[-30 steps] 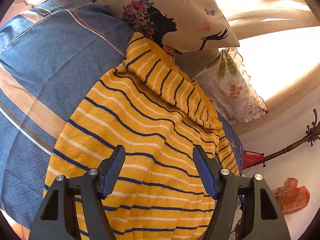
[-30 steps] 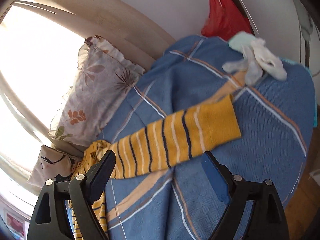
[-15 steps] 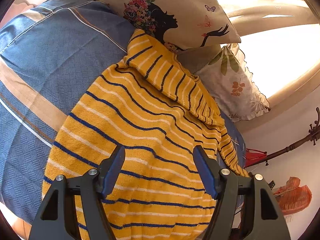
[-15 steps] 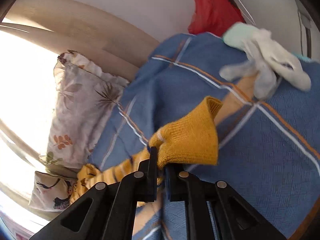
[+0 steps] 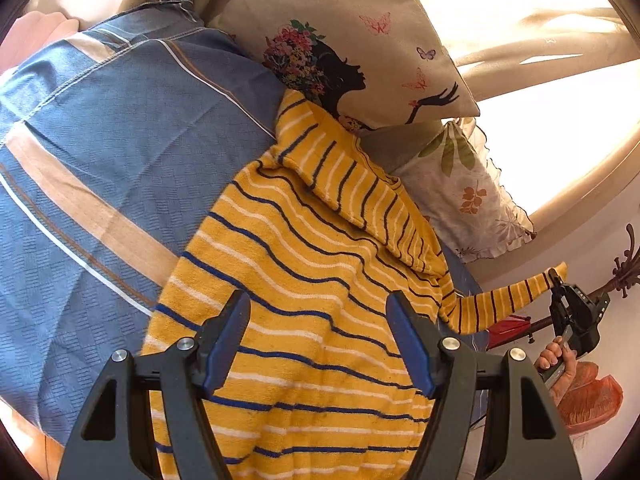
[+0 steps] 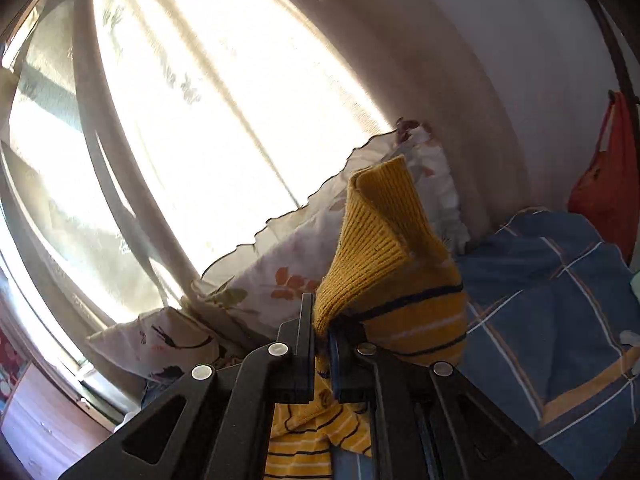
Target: Fold small clothes
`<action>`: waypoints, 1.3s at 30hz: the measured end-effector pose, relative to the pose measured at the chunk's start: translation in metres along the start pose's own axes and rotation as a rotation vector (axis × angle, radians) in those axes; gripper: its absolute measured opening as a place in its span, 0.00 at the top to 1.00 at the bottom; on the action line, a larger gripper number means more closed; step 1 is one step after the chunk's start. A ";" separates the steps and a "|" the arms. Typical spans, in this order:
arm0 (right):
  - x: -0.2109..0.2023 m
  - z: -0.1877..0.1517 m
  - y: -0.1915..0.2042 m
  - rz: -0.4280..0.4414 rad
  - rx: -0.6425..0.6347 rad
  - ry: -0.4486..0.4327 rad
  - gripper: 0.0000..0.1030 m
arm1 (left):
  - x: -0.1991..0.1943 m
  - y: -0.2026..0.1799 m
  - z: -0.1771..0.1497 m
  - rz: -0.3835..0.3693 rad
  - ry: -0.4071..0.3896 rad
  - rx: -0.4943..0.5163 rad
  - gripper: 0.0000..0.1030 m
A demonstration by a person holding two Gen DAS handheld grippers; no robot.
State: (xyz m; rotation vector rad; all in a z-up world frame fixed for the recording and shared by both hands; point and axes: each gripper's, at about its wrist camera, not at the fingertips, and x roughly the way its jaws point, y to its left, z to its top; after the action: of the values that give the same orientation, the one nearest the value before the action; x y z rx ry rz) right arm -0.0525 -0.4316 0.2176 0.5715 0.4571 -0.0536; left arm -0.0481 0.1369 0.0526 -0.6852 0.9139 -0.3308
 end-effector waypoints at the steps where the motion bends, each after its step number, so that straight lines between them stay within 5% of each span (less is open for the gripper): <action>1: 0.018 -0.011 0.017 0.027 -0.027 0.038 0.93 | -0.005 0.006 0.001 0.009 -0.012 -0.008 0.33; 7: 0.127 -0.090 0.129 0.197 -0.150 0.273 0.93 | -0.034 0.049 0.004 0.078 -0.080 -0.077 0.33; 13: 0.225 -0.218 0.219 0.336 -0.360 0.598 0.91 | -0.051 0.078 0.005 0.123 -0.107 -0.138 0.33; 17: 0.252 -0.274 0.228 0.402 -0.376 0.762 0.59 | -0.056 0.081 0.006 0.134 -0.114 -0.130 0.33; 22: 0.216 -0.253 0.208 0.411 -0.349 0.667 0.40 | -0.047 0.068 0.016 0.120 -0.099 -0.085 0.33; 28: 0.162 -0.207 0.151 0.295 -0.340 0.536 0.25 | -0.011 0.018 0.037 0.117 -0.052 0.054 0.33; 35: 0.122 -0.178 0.081 0.194 -0.201 0.467 0.24 | 0.081 -0.041 0.086 0.145 0.057 0.194 0.33; 39: 0.114 -0.177 0.063 0.204 -0.163 0.467 0.24 | 0.145 -0.054 0.105 0.264 0.114 0.241 0.33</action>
State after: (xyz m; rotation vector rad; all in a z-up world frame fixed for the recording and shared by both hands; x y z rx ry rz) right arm -0.0107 -0.2758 0.0687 0.4656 0.8453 0.3160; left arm 0.1222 0.0610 0.0441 -0.3209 1.0404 -0.2411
